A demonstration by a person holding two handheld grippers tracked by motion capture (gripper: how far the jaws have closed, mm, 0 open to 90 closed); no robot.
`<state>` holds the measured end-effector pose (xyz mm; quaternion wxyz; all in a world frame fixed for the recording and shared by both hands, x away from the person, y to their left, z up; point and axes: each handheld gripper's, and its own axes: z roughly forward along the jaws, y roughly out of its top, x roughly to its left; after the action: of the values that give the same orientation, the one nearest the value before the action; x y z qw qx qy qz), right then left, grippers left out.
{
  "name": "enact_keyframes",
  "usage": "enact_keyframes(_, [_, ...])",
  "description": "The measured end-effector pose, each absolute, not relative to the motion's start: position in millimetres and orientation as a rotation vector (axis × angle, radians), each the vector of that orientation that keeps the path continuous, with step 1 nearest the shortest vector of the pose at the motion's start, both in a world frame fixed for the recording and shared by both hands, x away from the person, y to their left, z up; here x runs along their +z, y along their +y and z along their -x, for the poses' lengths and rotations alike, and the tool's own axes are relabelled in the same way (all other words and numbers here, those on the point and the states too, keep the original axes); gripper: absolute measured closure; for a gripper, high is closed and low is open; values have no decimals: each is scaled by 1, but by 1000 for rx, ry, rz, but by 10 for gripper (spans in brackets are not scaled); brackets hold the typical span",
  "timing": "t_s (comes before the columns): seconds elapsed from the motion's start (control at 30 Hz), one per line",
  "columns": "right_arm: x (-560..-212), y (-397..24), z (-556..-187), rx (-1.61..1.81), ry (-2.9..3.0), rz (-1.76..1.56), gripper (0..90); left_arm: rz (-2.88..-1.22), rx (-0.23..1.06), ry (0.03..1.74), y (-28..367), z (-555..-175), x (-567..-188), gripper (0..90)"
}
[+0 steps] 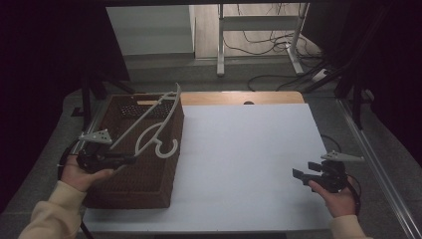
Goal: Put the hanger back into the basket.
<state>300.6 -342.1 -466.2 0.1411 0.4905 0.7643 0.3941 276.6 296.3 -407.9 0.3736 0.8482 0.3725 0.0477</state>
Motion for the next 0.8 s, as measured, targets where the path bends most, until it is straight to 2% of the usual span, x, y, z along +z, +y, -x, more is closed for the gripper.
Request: enact_keyframes(0.8, [-467,-342,-301,1118,2208,-1421,253,-2202,60,1008,310,-280,-430,811])
